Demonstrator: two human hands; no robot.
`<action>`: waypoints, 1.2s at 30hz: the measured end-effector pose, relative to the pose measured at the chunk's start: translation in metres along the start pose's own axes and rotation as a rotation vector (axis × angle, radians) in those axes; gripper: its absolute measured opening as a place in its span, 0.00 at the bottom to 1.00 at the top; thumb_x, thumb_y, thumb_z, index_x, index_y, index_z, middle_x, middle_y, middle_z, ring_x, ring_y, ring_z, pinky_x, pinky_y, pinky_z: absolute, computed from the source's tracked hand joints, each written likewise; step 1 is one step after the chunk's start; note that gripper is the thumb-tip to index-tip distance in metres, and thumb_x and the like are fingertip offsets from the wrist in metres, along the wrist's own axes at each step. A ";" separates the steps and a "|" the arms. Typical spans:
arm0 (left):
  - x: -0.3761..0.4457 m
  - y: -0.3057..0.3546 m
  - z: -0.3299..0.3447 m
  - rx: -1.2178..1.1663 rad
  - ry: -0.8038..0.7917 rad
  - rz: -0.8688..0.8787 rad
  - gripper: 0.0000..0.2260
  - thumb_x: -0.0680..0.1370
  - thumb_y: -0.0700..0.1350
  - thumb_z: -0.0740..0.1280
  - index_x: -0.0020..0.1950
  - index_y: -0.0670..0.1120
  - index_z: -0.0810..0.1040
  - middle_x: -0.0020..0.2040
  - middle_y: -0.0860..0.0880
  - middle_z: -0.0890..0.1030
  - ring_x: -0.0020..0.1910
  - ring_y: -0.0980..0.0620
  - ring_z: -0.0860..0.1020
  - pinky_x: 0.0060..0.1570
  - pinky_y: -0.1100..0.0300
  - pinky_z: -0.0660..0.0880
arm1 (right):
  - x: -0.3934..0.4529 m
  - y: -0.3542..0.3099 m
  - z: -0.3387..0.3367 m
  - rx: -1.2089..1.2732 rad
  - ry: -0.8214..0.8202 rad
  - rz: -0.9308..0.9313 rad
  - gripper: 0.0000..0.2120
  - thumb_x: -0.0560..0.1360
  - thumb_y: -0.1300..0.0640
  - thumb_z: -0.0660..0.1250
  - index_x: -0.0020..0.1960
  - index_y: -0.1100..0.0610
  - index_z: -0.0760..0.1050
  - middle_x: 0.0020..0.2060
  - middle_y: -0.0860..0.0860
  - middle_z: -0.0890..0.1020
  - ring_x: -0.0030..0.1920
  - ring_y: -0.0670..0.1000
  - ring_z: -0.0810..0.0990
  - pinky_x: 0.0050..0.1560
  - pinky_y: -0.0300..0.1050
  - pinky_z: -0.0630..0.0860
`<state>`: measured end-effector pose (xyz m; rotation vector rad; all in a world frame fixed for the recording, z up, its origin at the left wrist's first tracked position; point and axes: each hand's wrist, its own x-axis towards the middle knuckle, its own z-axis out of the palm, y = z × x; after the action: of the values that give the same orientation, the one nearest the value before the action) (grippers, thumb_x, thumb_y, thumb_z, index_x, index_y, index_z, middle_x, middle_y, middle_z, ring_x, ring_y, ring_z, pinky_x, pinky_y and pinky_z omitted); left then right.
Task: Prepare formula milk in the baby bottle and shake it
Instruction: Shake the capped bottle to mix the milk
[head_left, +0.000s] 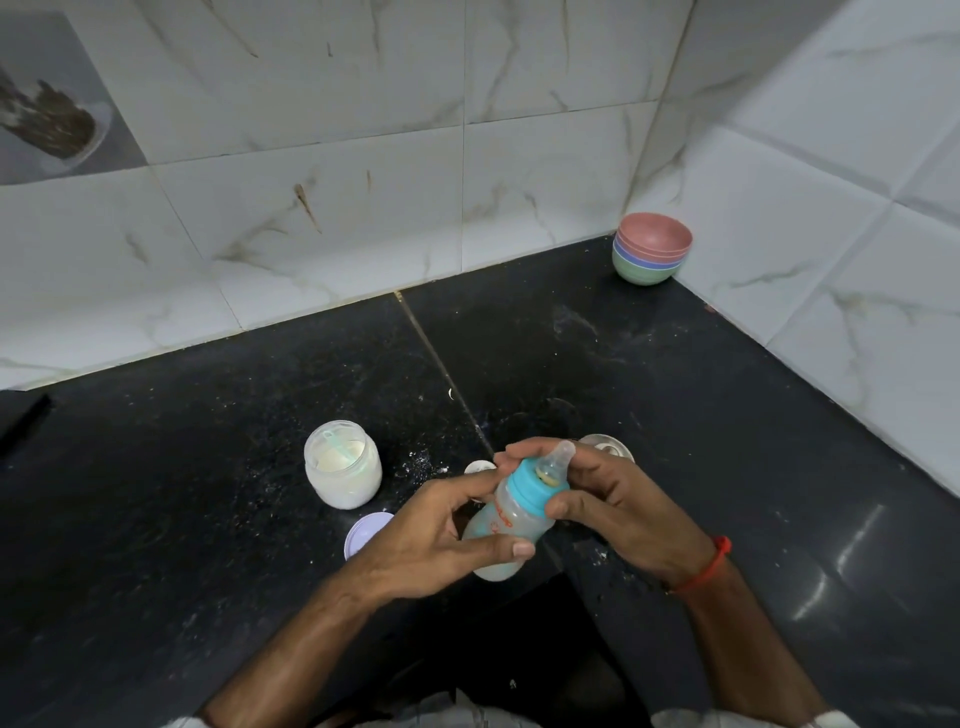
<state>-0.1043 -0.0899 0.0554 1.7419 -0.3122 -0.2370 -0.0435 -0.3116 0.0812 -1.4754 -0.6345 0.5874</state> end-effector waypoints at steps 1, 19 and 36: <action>-0.001 -0.001 0.001 0.011 0.036 0.013 0.20 0.76 0.44 0.77 0.67 0.47 0.81 0.60 0.46 0.85 0.61 0.46 0.83 0.63 0.45 0.79 | 0.001 0.001 0.004 -0.022 0.036 -0.008 0.21 0.80 0.61 0.68 0.72 0.60 0.72 0.68 0.57 0.80 0.70 0.57 0.77 0.68 0.52 0.77; 0.011 0.020 -0.020 0.012 0.084 0.061 0.26 0.75 0.50 0.78 0.71 0.63 0.77 0.65 0.54 0.84 0.66 0.51 0.81 0.66 0.46 0.79 | 0.012 -0.022 0.054 0.071 0.574 -0.329 0.21 0.77 0.65 0.70 0.68 0.65 0.73 0.58 0.62 0.84 0.60 0.57 0.83 0.60 0.51 0.81; 0.005 0.003 -0.012 -0.148 0.042 -0.014 0.26 0.75 0.47 0.76 0.73 0.49 0.76 0.66 0.47 0.84 0.67 0.46 0.81 0.67 0.38 0.78 | 0.003 -0.027 0.038 -0.121 0.401 -0.107 0.25 0.76 0.57 0.74 0.72 0.58 0.73 0.62 0.54 0.84 0.64 0.55 0.83 0.61 0.52 0.82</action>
<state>-0.0961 -0.0807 0.0608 1.6012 -0.2454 -0.2277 -0.0688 -0.2825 0.1083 -1.6037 -0.4352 0.1626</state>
